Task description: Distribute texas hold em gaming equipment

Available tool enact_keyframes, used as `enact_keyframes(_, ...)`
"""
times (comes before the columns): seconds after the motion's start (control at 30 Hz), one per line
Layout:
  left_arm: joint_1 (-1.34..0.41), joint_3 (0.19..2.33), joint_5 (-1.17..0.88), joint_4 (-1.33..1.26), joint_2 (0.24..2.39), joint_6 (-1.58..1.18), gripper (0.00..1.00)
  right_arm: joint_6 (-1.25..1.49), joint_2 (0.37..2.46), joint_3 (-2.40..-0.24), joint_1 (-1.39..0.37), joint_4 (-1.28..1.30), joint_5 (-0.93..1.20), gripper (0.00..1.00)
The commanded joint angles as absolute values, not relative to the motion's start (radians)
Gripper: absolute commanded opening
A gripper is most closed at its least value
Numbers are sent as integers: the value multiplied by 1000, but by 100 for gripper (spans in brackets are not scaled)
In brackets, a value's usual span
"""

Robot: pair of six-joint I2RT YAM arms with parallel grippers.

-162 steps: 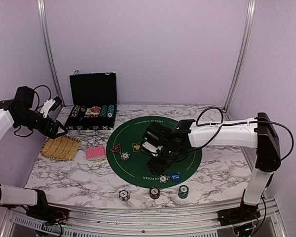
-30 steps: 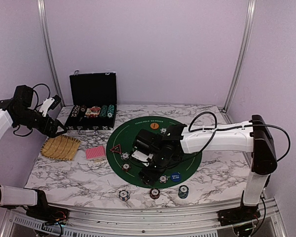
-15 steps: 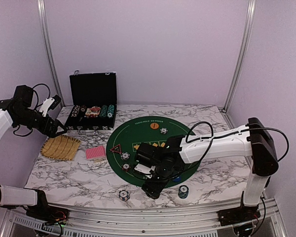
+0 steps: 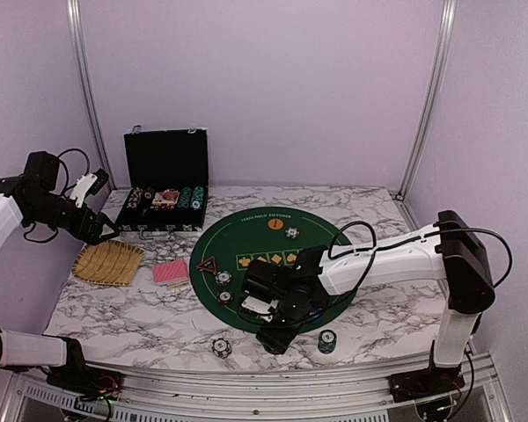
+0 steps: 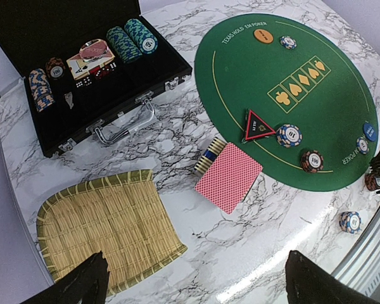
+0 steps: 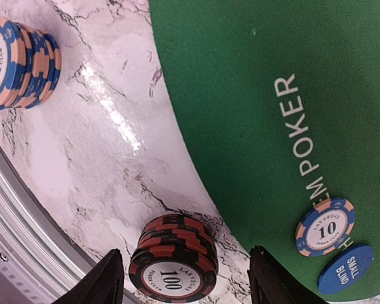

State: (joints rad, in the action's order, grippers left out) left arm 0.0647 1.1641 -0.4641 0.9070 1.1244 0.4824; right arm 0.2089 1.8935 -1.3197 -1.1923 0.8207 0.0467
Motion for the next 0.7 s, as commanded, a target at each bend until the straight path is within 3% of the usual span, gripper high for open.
enact_keyframes(0.0,62,1193,-475,931,1118,479,99,204,1898,-1318,-1197,810,60,65)
enact_keyframes(0.43,62,1192,-469,933,1114,482,99,203,1900,-1322,-1197,813,64,45)
enact_keyframes(0.67,62,1193,-466,933,1115,483,99,203,1883,-1332,-1193,832,63,20)
